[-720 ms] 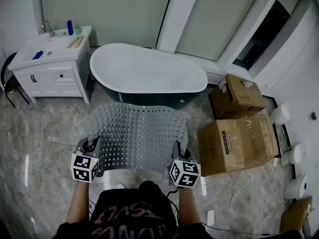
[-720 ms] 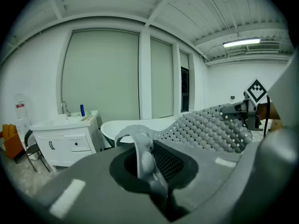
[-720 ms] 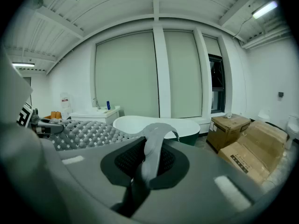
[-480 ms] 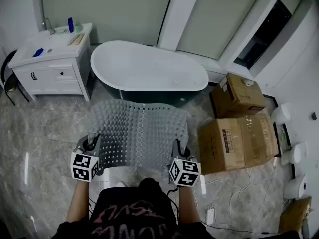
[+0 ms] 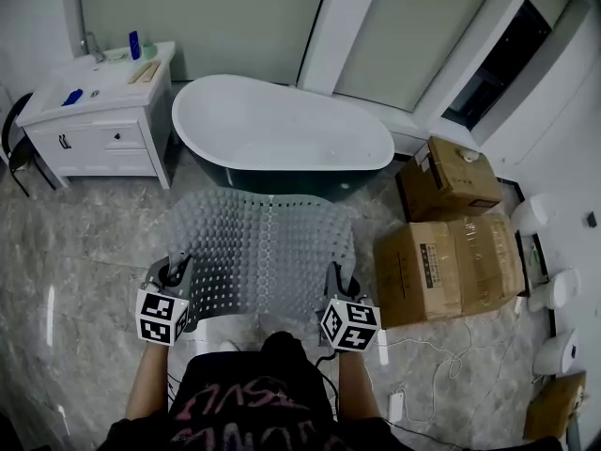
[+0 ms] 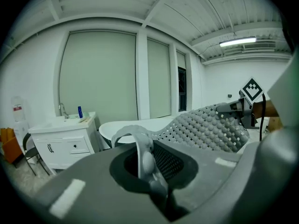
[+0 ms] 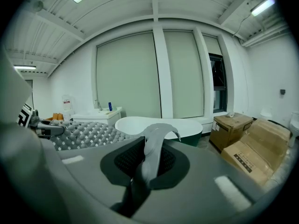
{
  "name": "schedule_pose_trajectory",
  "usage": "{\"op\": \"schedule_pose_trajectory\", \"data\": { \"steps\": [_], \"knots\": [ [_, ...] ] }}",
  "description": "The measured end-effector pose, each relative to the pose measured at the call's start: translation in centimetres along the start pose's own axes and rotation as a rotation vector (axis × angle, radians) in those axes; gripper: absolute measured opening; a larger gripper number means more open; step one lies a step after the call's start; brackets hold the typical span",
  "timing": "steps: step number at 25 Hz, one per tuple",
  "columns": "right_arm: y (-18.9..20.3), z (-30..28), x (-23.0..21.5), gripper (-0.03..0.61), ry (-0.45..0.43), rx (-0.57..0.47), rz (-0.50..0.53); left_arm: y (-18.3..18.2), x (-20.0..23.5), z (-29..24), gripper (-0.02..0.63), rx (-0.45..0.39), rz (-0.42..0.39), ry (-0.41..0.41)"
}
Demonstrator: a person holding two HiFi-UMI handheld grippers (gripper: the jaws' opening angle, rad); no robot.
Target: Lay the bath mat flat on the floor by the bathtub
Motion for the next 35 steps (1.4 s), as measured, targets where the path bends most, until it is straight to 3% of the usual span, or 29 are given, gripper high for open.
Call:
{"op": "schedule_pose_trajectory", "data": {
  "steps": [15, 35],
  "knots": [
    [0.8, 0.9, 0.6, 0.057, 0.028, 0.02, -0.014, 1.0, 0.5, 0.7, 0.026, -0.009, 0.027, 0.026],
    [0.7, 1.0, 1.4, 0.06, 0.021, -0.001, -0.006, 1.1, 0.9, 0.8, 0.026, -0.025, -0.002, 0.029]
  ]
}}
Point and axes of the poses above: the fingertips, and each gripper's own axes: z backward along the fingers, x to its left, y out of its underside, the point moved 7 cm from there along z, backward along the fingers, and after that the axes turned 4 degrees about y, right-handed, at the moved point
